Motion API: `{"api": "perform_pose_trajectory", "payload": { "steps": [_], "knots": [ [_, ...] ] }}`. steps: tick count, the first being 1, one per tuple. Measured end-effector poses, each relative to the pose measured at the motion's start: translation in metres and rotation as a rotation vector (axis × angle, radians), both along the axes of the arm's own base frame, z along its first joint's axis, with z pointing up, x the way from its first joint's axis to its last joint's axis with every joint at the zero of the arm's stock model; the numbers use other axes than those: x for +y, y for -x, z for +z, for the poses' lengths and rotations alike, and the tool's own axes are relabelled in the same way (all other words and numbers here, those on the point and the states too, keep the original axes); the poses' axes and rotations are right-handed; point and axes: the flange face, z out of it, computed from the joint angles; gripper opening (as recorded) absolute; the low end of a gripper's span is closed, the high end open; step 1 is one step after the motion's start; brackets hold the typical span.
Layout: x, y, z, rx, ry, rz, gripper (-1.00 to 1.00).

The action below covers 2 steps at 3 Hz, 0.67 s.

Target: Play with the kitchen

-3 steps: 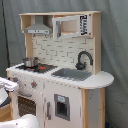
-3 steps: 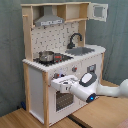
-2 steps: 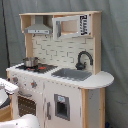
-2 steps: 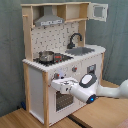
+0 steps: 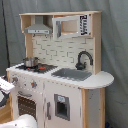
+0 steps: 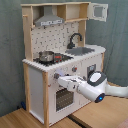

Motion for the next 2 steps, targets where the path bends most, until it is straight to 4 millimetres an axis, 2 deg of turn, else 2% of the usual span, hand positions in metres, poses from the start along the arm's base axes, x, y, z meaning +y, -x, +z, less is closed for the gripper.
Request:
{"api": "perform_pose_trajectory", "payload": {
  "steps": [1,2],
  "knots": [
    [-0.006,0.024,0.021,-0.022,-0.021,0.011,1.0],
    [-0.011,0.053,0.021,-0.023,-0.035,0.025,1.0]
  ]
}}
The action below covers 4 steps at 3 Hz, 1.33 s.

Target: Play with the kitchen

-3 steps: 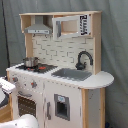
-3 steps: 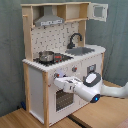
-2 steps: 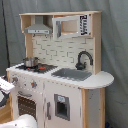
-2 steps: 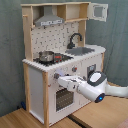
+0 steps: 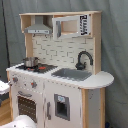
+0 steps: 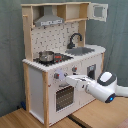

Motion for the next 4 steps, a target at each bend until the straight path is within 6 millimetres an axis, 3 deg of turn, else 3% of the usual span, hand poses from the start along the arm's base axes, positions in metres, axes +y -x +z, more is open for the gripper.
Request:
{"api": "perform_pose_trajectory", "payload": {
  "steps": [4],
  "knots": [
    [-0.027,0.081,-0.027,0.01,-0.29,0.011,1.0]
  ]
}}
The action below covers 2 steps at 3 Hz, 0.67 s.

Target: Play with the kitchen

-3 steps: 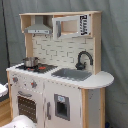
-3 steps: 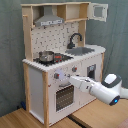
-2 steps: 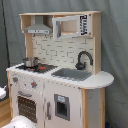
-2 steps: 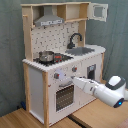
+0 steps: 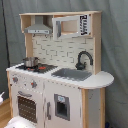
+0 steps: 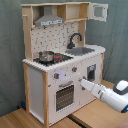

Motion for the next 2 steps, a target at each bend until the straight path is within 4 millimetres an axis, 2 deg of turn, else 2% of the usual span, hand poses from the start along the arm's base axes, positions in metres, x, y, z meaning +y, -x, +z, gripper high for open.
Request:
{"api": "perform_pose_trajectory", "payload": {
  "steps": [2],
  "knots": [
    [-0.014,0.028,-0.022,-0.009,-0.174,0.005,1.0]
  ]
}}
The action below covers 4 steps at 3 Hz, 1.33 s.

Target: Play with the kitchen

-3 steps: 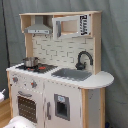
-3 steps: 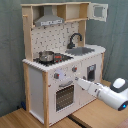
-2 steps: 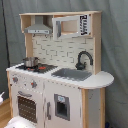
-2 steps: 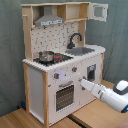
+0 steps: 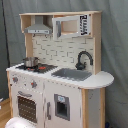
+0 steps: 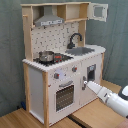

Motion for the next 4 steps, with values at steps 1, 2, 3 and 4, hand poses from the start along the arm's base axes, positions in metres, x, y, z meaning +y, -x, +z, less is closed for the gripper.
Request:
{"api": "perform_pose_trajectory", "payload": {
  "steps": [1,2,3,4],
  "knots": [
    [-0.005,0.008,-0.011,-0.005,-0.1,-0.001,1.0],
    [-0.008,0.012,-0.017,-0.016,-0.207,-0.006,1.0],
    [-0.012,0.01,-0.018,-0.032,-0.313,-0.007,1.0],
    [-0.019,0.004,-0.019,-0.051,-0.423,-0.007,1.0]
  ]
}}
